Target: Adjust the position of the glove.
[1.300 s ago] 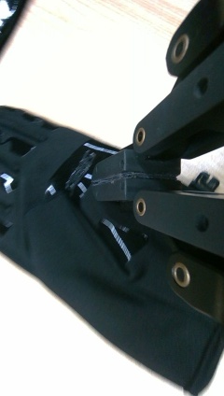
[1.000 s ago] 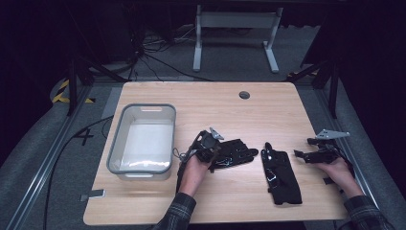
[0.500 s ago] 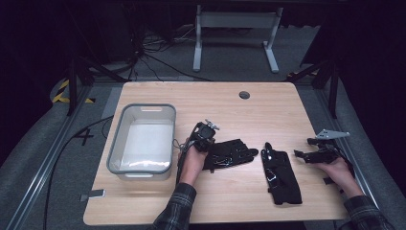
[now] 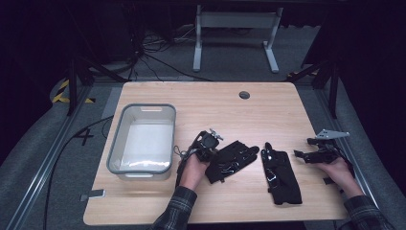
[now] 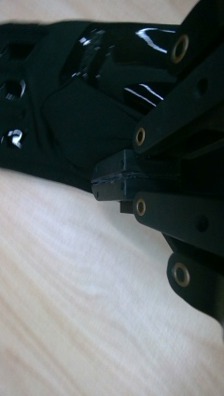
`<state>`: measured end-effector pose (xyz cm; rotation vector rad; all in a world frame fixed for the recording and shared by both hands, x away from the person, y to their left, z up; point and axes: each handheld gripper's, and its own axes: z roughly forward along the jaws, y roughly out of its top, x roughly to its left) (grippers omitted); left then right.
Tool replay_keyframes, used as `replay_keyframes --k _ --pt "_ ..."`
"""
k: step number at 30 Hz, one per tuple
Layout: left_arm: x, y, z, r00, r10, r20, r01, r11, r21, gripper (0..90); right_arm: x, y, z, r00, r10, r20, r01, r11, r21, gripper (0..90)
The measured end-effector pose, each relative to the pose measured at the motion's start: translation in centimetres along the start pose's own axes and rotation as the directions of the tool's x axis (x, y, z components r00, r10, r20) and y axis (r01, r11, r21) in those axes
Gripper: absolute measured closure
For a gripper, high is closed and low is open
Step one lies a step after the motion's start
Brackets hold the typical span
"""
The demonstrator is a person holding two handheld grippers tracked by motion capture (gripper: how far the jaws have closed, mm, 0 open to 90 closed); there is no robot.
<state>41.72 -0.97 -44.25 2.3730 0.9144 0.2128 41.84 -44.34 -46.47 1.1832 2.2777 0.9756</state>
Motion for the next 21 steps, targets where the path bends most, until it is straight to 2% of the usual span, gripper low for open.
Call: replay_keyframes --k 3,7,14,21 --pt "-0.7 -0.3 -0.1 0.9998 0.018 0.013 -0.018 0.9998 0.005 89.8 0.0 0.0 0.0 1.0 -0.001 0.0 0.001 1.0 0.0 12.6" --pt "-2.1 -1.0 -0.5 0.9976 0.045 0.052 -0.045 0.999 -0.001 89.7 0.0 0.0 0.0 1.0 -0.002 -0.001 0.002 1.0 0.001 12.6" --pt "-4.3 -1.8 -0.6 0.9892 0.074 0.127 -0.073 0.9973 -0.013 89.7 0.0 0.0 0.0 1.0 -0.002 -0.003 0.002 1.0 0.0 12.5" --pt "-5.7 -1.6 -0.2 0.981 0.104 0.164 -0.103 0.9946 -0.013 89.7 0.0 0.0 0.0 1.0 -0.003 -0.004 0.003 1.0 0.001 12.5"
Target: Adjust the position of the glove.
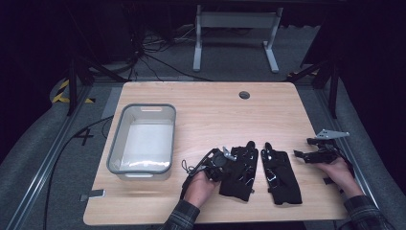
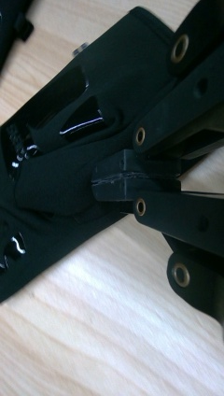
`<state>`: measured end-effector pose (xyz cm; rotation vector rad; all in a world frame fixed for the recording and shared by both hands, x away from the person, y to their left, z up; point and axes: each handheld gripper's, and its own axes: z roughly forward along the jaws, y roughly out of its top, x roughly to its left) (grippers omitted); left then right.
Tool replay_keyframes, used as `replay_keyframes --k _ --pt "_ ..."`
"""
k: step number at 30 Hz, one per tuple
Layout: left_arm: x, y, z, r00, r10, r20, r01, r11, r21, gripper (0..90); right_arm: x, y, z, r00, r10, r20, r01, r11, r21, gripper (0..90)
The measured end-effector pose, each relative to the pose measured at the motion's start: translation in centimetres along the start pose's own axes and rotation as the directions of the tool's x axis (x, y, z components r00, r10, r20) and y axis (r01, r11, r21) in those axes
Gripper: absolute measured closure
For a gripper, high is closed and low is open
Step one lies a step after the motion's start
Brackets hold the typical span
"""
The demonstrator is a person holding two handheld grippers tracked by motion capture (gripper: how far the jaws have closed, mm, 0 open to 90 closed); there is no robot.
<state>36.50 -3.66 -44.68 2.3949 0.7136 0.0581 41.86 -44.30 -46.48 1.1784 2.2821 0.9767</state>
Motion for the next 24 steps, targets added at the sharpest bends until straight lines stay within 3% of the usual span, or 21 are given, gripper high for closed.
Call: replay_keyframes --k 7,13,16,19,24 --pt "-1.2 0.5 0.7 0.9985 0.031 0.044 -0.031 0.9995 0.001 89.7 0.0 0.0 0.0 1.0 -0.003 -0.004 0.003 1.0 0.0 12.5" --pt "-0.8 0.4 0.1 0.9995 0.021 0.023 -0.021 0.9996 -0.019 85.0 0.2 0.0 -0.1 0.9996 -0.019 -0.021 0.019 1.0 -0.004 18.2" --pt "-0.3 0.2 -0.4 1.0 0.002 0.007 -0.002 0.9991 -0.042 80.2 0.5 0.3 -0.6 0.9989 -0.037 -0.029 0.037 0.999 -0.005 32.1" --pt "0.0 0.0 -0.7 1.0 0.0 -0.003 0.0 0.9985 -0.054 73.1 1.2 0.6 -1.4 0.997 -0.044 -0.064 0.043 0.999 -0.023 52.0" --pt "0.2 -0.3 -0.9 0.9995 -0.02 -0.024 0.018 0.9973 -0.071 57.6 3.1 0.4 -2.8 0.985 -0.058 -0.163 0.056 0.998 -0.013 80.9"
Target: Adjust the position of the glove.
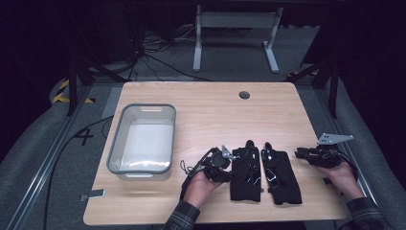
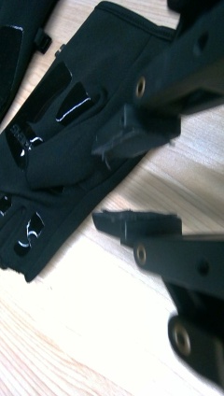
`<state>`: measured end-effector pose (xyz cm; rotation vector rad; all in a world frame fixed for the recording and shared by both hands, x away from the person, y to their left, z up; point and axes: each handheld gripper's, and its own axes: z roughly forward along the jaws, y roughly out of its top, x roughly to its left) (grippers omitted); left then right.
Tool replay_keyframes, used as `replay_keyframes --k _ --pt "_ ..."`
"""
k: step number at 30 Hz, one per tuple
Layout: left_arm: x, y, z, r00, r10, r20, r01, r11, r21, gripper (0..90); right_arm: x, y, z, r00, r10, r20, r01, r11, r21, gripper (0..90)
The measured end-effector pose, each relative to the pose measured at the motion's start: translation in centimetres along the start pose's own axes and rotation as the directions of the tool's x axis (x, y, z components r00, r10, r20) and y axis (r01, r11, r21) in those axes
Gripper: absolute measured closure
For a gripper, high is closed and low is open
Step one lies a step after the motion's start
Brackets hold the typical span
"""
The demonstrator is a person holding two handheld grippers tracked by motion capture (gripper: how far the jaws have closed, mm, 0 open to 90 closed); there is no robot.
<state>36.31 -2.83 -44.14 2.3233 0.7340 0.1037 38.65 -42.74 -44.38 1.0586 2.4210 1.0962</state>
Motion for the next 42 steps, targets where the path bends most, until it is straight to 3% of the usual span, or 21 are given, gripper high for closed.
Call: replay_keyframes --k 3,7,12,18,29,36,38,42 --pt "0.0 -0.3 -0.2 0.9999 -0.005 -0.013 0.005 0.9999 -0.01 50.5 1.3 -0.3 -0.3 0.9985 -0.019 -0.052 0.019 1.0 0.013 89.1" --pt "0.0 -0.6 -0.2 0.9997 -0.021 -0.013 0.021 0.9996 -0.019 44.8 2.9 -0.8 -0.4 0.9928 -0.045 -0.111 0.05 0.998 0.042 89.5" --pt "-0.2 -0.4 0.4 0.9996 -0.025 -0.009 0.025 0.9995 -0.022 44.0 4.3 -1.2 -0.4 0.9867 -0.067 -0.148 0.076 0.995 0.057 89.5" --pt "-0.3 0.0 1.2 0.9994 -0.022 -0.028 0.021 0.9992 -0.033 46.8 4.7 -1.1 0.1 0.9827 -0.082 -0.166 0.094 0.993 0.068 89.5" --pt "-0.8 0.1 2.2 0.9989 -0.014 -0.045 0.014 0.9999 -0.006 61.5 5.1 -0.9 0.4 0.9799 -0.094 -0.176 0.108 0.991 0.073 89.5" --pt "-1.2 0.0 2.4 0.9988 -0.039 -0.031 0.038 0.999 -0.022 78.4 5.3 -0.8 0.6 0.9775 -0.107 -0.182 0.122 0.99 0.073 89.6" --pt "-1.1 0.1 2.3 0.9974 -0.066 -0.028 0.066 0.9975 -0.027 85.1 5.4 -0.7 0.6 0.977 -0.108 -0.184 0.123 0.99 0.073 89.6" --pt "-0.9 0.0 2.2 0.996 -0.087 -0.023 0.086 0.9957 -0.036 87.1 5.4 -0.7 0.6 0.9762 -0.113 -0.185 0.128 0.989 0.072 89.6"
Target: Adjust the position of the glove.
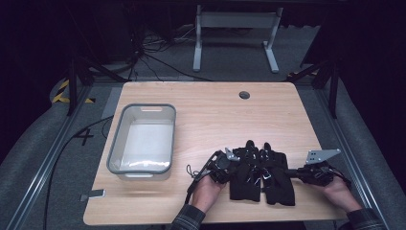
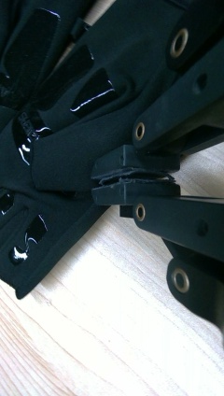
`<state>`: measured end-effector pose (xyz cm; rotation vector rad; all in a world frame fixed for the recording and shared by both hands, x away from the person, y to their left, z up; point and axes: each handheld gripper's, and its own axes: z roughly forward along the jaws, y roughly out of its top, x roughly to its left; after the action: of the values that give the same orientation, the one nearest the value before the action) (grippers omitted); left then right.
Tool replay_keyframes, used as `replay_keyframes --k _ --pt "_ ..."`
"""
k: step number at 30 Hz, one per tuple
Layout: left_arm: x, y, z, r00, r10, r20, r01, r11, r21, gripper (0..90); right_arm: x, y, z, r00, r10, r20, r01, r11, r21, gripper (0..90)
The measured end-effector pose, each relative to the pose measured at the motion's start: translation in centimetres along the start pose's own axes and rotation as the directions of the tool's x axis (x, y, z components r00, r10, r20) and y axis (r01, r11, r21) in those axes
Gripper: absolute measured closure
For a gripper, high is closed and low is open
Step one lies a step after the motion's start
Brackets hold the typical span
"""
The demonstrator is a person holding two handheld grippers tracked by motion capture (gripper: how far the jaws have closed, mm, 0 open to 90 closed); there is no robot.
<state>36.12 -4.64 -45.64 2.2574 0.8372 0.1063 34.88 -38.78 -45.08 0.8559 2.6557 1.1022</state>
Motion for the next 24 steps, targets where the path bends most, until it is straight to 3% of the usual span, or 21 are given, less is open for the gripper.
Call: replay_keyframes --k 5,12,24 --pt "0.5 0.1 -1.1 0.9986 -0.033 0.043 0.035 0.9984 -0.044 87.4 0.2 0.3 0.3 1.0 -0.005 -0.007 0.005 1.0 0.002 89.6" --pt "0.9 0.5 -2.2 0.9907 -0.061 0.122 0.074 0.9919 -0.104 87.5 0.2 0.5 0.5 0.9999 -0.007 -0.012 0.007 1.0 0.002 89.7" --pt "0.9 1.6 -3.4 0.982 -0.039 0.185 0.072 0.9821 -0.174 87.7 0.4 1.3 1.5 0.9995 -0.027 -0.019 0.027 1.0 0.014 89.8"
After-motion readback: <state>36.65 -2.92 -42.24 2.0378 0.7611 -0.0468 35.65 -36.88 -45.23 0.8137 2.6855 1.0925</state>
